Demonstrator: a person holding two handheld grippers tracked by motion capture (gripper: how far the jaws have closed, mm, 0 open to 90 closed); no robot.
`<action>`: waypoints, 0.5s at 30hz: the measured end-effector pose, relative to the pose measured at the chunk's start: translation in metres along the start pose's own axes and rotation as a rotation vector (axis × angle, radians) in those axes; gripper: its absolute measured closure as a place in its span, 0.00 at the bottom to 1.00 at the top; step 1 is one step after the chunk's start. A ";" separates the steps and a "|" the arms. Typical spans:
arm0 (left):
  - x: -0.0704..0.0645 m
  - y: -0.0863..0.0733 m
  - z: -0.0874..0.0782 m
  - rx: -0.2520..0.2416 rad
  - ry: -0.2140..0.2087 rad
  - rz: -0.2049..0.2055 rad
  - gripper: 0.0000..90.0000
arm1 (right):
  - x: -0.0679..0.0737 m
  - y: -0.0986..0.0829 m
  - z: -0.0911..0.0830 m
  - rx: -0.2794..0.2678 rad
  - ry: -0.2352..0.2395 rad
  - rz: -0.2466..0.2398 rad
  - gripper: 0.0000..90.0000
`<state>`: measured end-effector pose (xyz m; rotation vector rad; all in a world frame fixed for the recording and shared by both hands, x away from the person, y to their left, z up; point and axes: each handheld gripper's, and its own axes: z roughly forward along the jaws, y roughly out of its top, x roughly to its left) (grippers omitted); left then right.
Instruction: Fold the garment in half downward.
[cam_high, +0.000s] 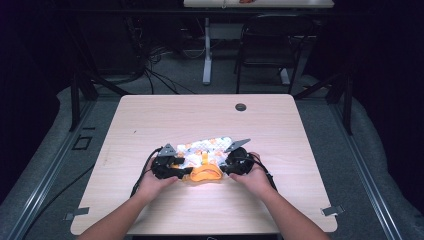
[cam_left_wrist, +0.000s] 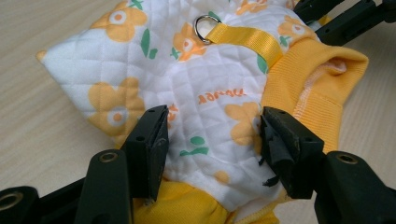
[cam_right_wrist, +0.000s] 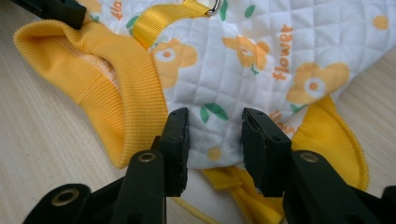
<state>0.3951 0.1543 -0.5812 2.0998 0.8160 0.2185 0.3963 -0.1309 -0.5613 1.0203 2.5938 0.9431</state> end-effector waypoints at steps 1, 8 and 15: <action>0.000 0.000 0.001 -0.002 0.002 -0.001 0.48 | 0.000 0.000 0.000 0.000 0.000 0.000 0.68; 0.003 0.005 -0.002 -0.027 0.003 -0.059 0.48 | -0.005 0.004 0.000 -0.019 0.004 0.040 0.66; 0.002 0.010 -0.016 -0.064 0.003 -0.079 0.50 | 0.001 0.006 -0.014 -0.054 0.013 0.027 0.65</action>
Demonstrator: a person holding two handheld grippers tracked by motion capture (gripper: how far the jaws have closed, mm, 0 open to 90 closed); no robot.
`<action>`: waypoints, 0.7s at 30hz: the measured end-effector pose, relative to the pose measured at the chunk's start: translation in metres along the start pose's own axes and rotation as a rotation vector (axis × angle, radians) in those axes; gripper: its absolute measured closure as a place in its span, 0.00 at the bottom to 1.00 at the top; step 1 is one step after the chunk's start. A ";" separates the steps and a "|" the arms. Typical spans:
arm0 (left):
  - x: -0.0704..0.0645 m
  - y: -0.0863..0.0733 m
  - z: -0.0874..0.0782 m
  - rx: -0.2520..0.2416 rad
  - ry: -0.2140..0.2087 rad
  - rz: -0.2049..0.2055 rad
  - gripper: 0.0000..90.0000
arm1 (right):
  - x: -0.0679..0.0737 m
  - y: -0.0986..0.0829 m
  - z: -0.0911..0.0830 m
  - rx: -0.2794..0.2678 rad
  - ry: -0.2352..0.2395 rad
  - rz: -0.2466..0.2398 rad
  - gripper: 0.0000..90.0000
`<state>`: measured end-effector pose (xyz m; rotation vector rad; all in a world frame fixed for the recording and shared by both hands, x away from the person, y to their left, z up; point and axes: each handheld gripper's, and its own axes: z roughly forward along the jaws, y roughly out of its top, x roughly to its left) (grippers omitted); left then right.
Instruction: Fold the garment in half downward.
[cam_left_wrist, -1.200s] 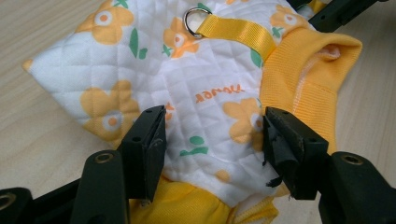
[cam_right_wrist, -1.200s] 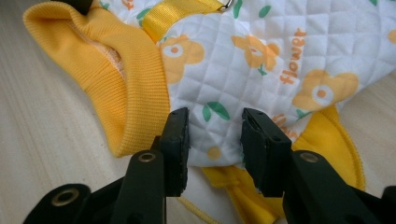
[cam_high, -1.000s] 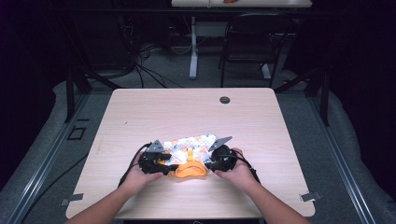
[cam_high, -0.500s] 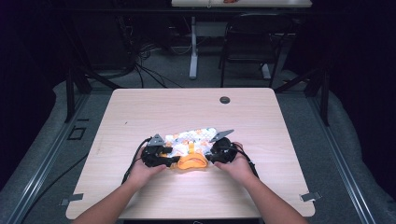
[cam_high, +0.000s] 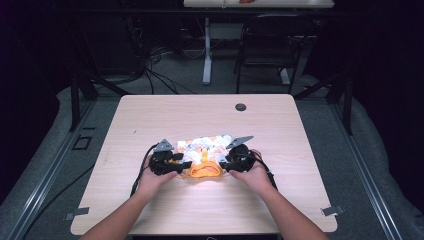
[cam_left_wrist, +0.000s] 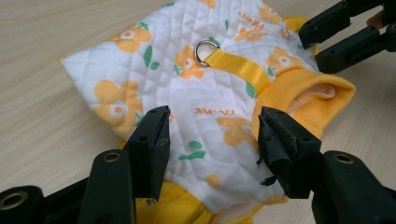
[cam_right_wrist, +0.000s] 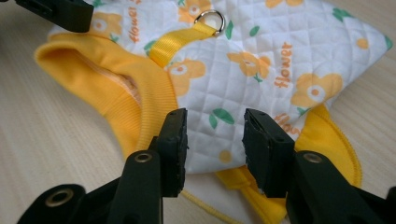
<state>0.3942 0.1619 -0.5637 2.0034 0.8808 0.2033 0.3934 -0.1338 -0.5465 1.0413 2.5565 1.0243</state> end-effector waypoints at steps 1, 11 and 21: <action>0.000 0.000 -0.002 0.002 0.002 -0.007 0.51 | 0.002 0.000 -0.006 -0.016 -0.001 0.002 0.65; -0.005 -0.002 -0.030 0.014 0.039 0.032 0.53 | 0.013 -0.006 -0.032 -0.024 -0.070 -0.057 0.64; -0.008 -0.025 -0.049 0.018 0.061 0.029 0.53 | 0.018 -0.026 -0.045 -0.043 -0.083 -0.024 0.63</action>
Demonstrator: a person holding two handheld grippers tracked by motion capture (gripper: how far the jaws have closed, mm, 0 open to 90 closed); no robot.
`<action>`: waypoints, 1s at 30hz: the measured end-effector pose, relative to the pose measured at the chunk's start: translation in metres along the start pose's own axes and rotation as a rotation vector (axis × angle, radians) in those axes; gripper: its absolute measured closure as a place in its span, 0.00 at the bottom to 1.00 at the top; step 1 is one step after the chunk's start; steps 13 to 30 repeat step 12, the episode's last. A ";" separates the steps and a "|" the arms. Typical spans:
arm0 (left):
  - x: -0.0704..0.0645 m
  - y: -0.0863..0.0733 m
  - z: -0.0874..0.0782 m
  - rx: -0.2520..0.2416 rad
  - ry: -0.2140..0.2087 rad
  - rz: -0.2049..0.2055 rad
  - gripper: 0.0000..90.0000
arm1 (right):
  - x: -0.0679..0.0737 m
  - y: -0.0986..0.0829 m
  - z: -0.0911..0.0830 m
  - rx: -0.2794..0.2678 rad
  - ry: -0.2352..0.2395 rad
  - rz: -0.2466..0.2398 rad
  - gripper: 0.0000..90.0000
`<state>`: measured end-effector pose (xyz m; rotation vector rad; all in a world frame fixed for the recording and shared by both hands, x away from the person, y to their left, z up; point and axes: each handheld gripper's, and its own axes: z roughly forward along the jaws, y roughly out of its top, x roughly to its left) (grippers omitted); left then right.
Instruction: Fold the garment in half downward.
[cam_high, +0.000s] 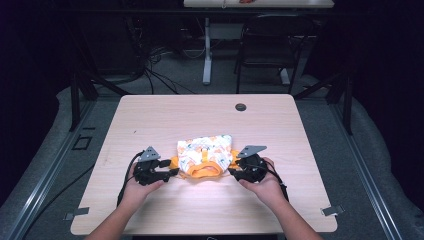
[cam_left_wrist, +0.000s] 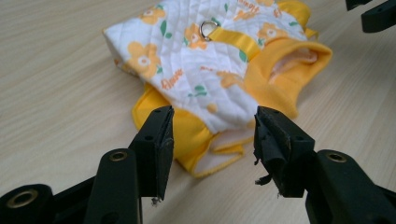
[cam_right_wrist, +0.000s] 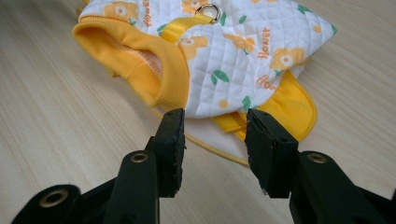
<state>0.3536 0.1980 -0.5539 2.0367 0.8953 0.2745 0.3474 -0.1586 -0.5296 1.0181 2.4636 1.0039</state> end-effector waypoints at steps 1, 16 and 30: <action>0.000 0.000 0.000 0.000 0.000 0.000 0.53 | 0.000 0.000 0.000 0.000 0.000 0.000 0.63; 0.003 -0.015 -0.018 -0.025 -0.009 -0.041 0.53 | 0.009 -0.027 -0.009 -0.053 0.025 0.044 0.62; 0.003 -0.015 -0.018 -0.025 -0.009 -0.041 0.53 | 0.009 -0.027 -0.009 -0.053 0.025 0.044 0.62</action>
